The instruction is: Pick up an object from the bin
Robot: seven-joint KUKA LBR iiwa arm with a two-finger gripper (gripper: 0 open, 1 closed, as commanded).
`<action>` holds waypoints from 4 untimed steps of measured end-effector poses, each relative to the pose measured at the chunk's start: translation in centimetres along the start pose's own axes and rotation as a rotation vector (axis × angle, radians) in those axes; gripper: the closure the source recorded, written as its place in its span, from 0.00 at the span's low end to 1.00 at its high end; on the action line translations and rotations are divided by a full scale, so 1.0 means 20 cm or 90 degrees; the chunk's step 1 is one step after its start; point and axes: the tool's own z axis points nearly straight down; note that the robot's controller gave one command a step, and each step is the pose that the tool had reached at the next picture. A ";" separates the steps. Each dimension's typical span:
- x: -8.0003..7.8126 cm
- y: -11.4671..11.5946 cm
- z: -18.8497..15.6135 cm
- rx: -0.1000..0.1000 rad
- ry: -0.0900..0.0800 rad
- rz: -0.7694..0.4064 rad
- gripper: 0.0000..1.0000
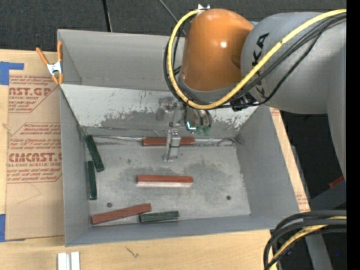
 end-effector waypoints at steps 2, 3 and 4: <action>0.01 -0.29 0.76 0.001 -0.006 -0.227 1.00; 0.01 -0.31 0.79 0.001 -0.003 -0.235 1.00; 0.09 -0.26 0.81 0.000 -0.006 -0.233 0.00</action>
Offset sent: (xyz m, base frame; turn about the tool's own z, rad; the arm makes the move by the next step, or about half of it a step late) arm -0.0035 -0.0620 -0.1575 -0.3694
